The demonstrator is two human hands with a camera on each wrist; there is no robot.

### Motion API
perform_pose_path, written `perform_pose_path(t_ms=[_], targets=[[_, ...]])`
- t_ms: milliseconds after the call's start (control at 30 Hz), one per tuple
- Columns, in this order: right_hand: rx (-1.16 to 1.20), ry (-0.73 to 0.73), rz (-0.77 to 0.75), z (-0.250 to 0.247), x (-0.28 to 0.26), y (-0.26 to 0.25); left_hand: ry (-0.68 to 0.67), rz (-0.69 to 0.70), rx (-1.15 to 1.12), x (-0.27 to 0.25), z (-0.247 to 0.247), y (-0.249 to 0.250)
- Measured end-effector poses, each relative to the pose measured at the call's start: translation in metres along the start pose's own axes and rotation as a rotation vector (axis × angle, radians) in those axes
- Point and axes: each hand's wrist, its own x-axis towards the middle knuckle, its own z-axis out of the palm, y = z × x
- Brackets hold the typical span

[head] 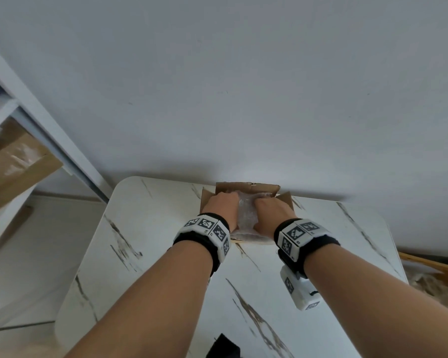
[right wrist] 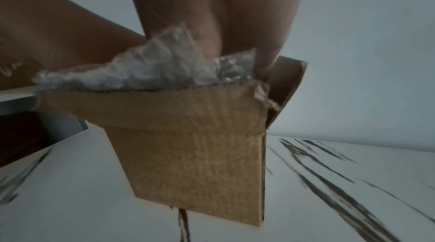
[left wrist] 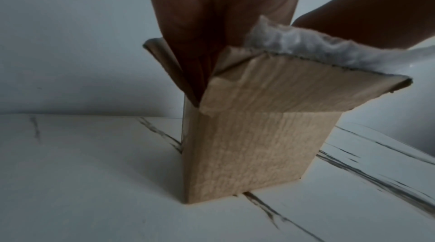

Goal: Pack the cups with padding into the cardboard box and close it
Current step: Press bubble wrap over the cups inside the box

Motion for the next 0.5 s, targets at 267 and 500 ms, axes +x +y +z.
perform_pose_path(t_ms=[267, 500], targets=[[-0.010, -0.082, 0.064, 0.013, 0.016, 0.005, -0.105, -0.014, -0.017, 0.015, 0.005, 0.006], [0.011, -0.163, 0.048, 0.013, 0.028, 0.005, -0.189, -0.041, -0.010, 0.018, 0.002, 0.011]])
